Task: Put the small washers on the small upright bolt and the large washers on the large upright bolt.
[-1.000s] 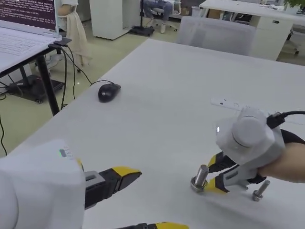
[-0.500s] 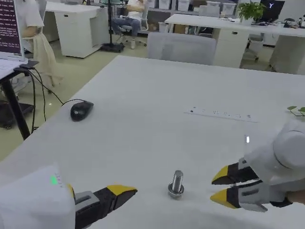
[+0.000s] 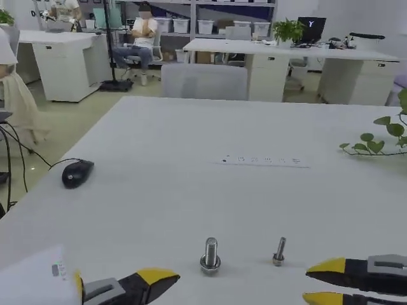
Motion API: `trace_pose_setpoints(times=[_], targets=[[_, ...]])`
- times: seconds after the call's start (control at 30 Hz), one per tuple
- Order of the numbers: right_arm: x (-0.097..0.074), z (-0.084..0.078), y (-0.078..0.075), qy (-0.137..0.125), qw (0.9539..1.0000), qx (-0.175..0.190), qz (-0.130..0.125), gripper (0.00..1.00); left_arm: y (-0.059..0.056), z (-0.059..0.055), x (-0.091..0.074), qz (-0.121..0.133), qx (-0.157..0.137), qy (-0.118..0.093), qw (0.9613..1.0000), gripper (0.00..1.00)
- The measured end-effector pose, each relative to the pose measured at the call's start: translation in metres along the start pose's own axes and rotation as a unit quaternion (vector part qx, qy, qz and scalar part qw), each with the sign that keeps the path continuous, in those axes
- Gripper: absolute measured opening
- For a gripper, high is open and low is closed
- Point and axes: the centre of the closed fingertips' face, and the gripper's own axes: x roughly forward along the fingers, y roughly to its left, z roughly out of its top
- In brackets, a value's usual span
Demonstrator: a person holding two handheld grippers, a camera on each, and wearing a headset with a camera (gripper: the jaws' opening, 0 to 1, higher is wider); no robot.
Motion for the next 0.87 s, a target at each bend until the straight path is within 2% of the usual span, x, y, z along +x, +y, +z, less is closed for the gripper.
trace_pose_setpoints(times=[0.03,0.13,0.2,0.23,0.3,0.33,0.4,0.43,0.5,0.63,0.73,0.77,0.87], targets=[[-0.002,-0.001,0.001,-0.004,1.0000,-0.003,-0.006,0.18,0.000,0.000,0.000,-0.001,0.000,0.000,1.0000,0.59],[-0.009,-0.015,0.005,0.013,0.9991,0.002,-0.040,0.13,0.003,0.000,0.001,0.009,-0.002,-0.001,1.0000,0.59],[-0.012,-0.015,0.013,-0.009,0.9987,0.024,-0.045,0.12,0.004,0.000,0.001,0.011,-0.004,-0.002,0.9999,0.59],[-0.013,-0.013,0.018,-0.024,0.9981,0.040,-0.039,0.13,0.004,0.001,0.001,0.010,-0.003,-0.003,0.9999,0.59],[-0.016,-0.011,0.025,-0.043,0.9961,0.067,-0.038,0.20,0.003,0.001,0.000,0.011,-0.002,-0.004,0.9999,0.60],[-0.018,-0.011,0.025,-0.044,0.9962,0.062,-0.044,0.24,0.002,0.000,-0.001,0.010,-0.001,-0.003,0.9999,0.60],[-0.020,-0.009,0.026,-0.055,0.9933,0.087,-0.053,0.36,0.001,-0.002,-0.002,0.010,-0.001,0.000,1.0000,0.60],[-0.021,-0.008,0.031,-0.065,0.9908,0.110,-0.047,0.43,-0.001,-0.003,-0.003,0.009,-0.001,0.000,1.0000,0.61],[-0.025,-0.008,0.034,-0.071,0.9911,0.099,-0.054,0.50,-0.003,-0.005,-0.004,0.009,-0.003,0.002,0.9999,0.61],[-0.031,-0.007,0.043,-0.074,0.9898,0.108,-0.056,0.58,-0.008,-0.008,-0.008,0.009,-0.010,0.001,0.9999,0.62],[-0.038,-0.005,0.041,-0.088,0.9878,0.108,-0.069,0.69,-0.012,-0.010,-0.011,0.011,-0.011,0.004,0.9999,0.62],[-0.041,-0.006,0.039,-0.082,0.9882,0.103,-0.078,0.70,-0.013,-0.011,-0.012,0.012,-0.011,0.005,0.9999,0.62],[-0.046,-0.006,0.039,-0.083,0.9880,0.102,-0.080,0.70,-0.015,-0.009,-0.013,0.015,-0.010,0.002,0.9998,0.61]])
